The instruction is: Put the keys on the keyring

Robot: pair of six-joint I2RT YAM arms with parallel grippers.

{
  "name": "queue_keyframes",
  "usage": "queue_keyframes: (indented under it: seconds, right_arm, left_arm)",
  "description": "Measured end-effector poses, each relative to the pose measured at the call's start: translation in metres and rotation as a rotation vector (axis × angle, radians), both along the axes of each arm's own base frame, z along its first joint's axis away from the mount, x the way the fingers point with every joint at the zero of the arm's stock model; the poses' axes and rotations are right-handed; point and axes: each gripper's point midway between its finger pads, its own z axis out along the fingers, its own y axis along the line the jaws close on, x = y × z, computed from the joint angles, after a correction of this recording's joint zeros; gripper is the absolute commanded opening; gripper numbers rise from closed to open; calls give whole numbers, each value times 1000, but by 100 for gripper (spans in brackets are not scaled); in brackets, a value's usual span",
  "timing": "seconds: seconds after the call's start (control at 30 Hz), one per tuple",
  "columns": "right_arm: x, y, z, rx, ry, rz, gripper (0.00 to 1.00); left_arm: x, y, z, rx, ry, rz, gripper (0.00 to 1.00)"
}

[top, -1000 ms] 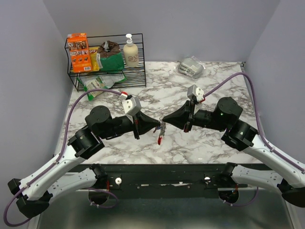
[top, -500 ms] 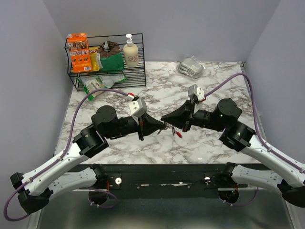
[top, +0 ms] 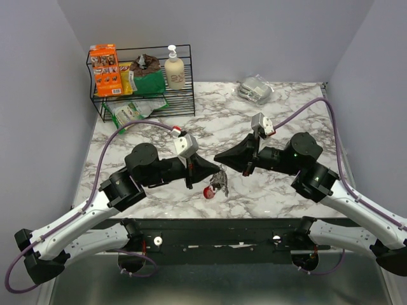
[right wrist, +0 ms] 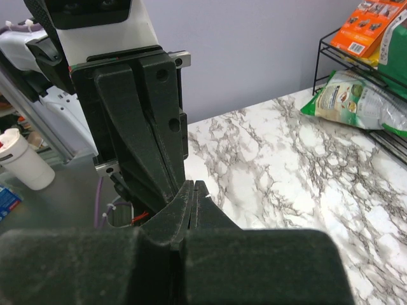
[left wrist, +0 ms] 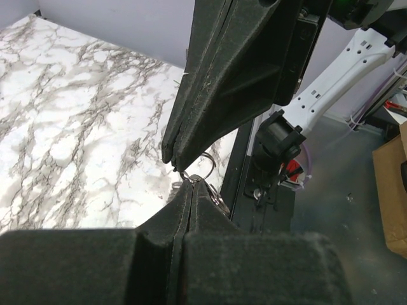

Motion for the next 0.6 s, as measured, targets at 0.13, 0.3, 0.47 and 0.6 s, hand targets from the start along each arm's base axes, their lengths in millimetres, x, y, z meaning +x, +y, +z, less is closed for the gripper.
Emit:
queue_keyframes:
  seconds: [0.13, 0.3, 0.47, 0.6]
  right_arm:
    - [1, 0, -10, -16, 14, -5, 0]
    - [2, -4, -12, -25, 22, -27, 12]
    - [2, -8, -24, -66, 58, -42, 16]
    - [4, -10, -44, -105, 99, -63, 19]
  left_arm:
    - [0, 1, -15, 23, 17, 5, 0]
    - [2, 2, -35, 53, 42, 18, 0]
    - [4, 3, -45, 69, 53, 33, 0]
    - [7, 3, -54, 76, 56, 48, 0]
